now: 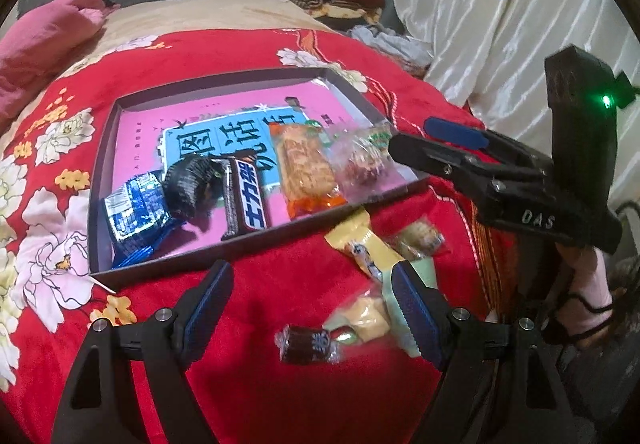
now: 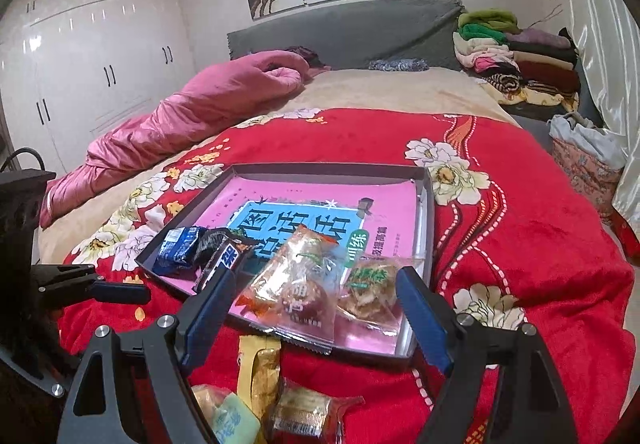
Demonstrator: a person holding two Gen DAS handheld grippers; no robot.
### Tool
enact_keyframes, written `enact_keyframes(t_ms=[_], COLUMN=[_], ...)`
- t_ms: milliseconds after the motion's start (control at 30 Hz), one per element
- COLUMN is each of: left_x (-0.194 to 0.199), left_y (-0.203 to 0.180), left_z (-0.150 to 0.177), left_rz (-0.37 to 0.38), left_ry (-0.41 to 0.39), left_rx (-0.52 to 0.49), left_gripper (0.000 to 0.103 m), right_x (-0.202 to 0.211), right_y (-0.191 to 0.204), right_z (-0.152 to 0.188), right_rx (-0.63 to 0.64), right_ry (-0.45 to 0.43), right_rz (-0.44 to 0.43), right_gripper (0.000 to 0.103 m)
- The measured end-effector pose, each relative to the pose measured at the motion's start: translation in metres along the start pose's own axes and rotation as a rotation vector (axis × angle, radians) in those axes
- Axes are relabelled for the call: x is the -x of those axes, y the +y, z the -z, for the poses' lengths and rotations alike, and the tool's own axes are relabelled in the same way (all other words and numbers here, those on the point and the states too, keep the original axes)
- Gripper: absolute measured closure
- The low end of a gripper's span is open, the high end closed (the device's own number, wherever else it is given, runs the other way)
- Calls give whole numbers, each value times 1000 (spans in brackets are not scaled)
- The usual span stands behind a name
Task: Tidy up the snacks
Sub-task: 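Withdraw both open grippers from the tray toward the snacks on the bedspread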
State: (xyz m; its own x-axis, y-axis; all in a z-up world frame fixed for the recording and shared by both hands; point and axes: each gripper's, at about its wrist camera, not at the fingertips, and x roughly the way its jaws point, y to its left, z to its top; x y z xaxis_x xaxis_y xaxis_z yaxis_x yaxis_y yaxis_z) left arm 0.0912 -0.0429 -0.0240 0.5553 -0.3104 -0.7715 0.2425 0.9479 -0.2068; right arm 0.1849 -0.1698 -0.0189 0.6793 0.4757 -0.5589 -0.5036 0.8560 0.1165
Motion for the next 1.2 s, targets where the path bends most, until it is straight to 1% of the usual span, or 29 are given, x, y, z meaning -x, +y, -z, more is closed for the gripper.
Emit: enact_keyframes(t_ms=[200, 400, 567, 700, 933, 1067, 1200], left_x=[4, 4, 2, 2, -12, -19, -28], left_y=[-8, -18, -24, -30, -44, -45, -45], left_z=[6, 12, 15, 16, 24, 24, 22], left_rz=[-17, -2, -11, 8, 24, 26, 25], left_ry=[-3, 9, 16, 19, 92, 108, 123], left_rx=[-57, -102, -142, -176, -289, -309, -319], left_gripper=[21, 21, 21, 21, 21, 21, 21], right_x=[1, -2, -2, 0, 3, 5, 5], right_y=[-4, -6, -5, -5, -9, -12, -11], right_z=[4, 12, 16, 19, 27, 36, 40], right_rx=[-20, -43, -50, -53, -93, -115, -117], right_ry=[26, 76, 93, 104, 135, 170, 194], right_rz=[15, 34, 48, 52, 58, 74, 71], right_gripper=[21, 21, 21, 21, 21, 21, 21])
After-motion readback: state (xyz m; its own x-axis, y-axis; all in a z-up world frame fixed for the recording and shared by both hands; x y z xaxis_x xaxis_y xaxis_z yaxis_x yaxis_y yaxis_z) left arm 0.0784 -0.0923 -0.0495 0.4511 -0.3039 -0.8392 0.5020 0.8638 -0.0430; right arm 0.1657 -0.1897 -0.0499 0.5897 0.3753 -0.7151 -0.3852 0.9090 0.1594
